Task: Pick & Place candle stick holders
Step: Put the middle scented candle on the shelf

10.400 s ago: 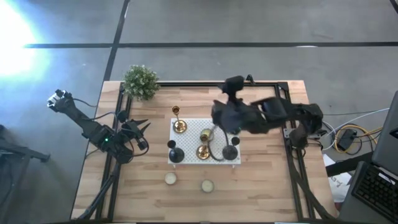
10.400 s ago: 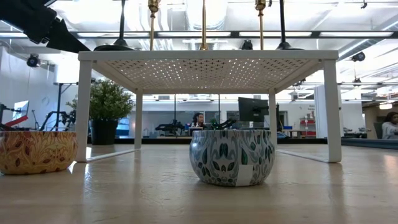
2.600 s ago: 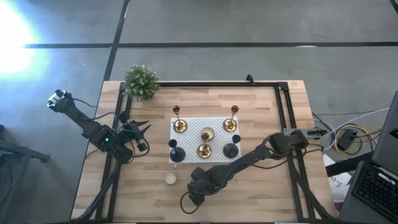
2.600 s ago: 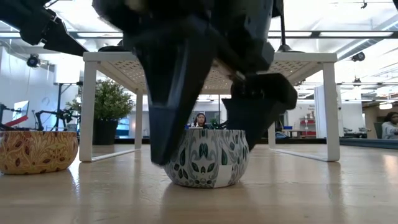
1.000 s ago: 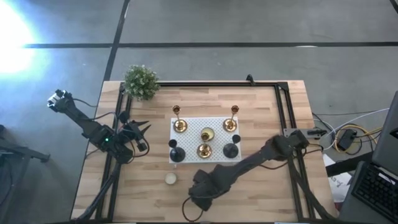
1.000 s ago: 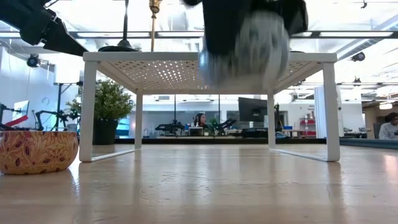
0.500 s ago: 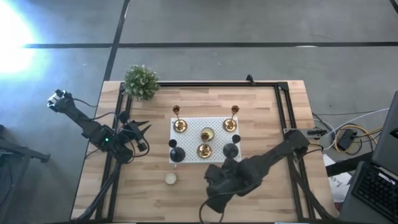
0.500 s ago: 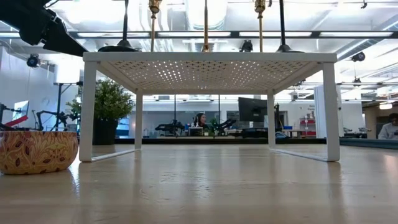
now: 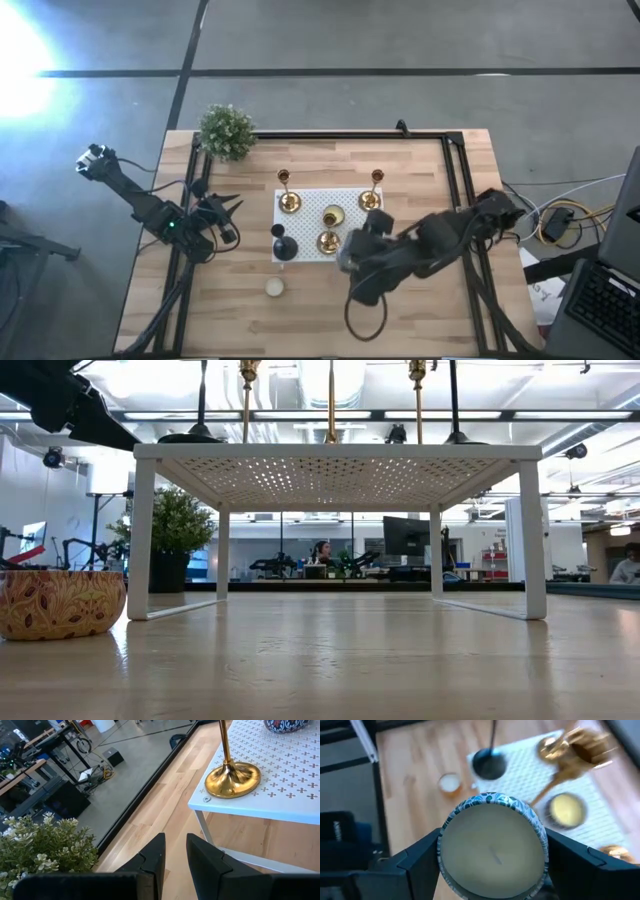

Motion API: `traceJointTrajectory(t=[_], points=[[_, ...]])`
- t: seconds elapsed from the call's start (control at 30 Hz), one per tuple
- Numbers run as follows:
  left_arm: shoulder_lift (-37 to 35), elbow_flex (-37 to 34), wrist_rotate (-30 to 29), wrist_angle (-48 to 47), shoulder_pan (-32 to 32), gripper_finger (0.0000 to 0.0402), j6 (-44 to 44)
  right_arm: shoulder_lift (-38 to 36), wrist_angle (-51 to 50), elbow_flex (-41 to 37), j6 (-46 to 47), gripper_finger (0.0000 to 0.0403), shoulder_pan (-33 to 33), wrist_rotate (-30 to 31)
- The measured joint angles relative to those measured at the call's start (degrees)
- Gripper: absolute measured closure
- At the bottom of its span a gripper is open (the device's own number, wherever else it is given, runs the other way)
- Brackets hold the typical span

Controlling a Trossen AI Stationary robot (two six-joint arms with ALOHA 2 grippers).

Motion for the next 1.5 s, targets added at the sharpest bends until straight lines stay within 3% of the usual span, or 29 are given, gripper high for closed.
traceJointTrajectory(t=[0.3,0.53,1.03,1.27,1.5], points=[[0.0,0.0,0.0,0.0,0.0,0.0319,0.0,-4.1,-2.2,0.0,-7.2,0.0117,-3.9,4.8],[0.0,0.0,0.0,0.0,0.0,0.0319,0.0,-5.8,-6.0,0.0,-10.6,0.0117,-8.9,4.9],[0.0,0.0,0.0,0.0,0.0,0.0319,0.0,-6.4,-8.8,-0.3,-19.1,0.0117,-21.1,-8.9],[0.0,0.0,0.0,0.0,0.0,0.0319,0.0,-6.1,-8.7,-1.4,-23.7,0.0117,-23.0,-14.5],[0.0,0.0,0.0,0.0,0.0,0.0319,0.0,-6.1,-8.8,-4.2,-29.3,0.0117,-22.9,-16.2]])
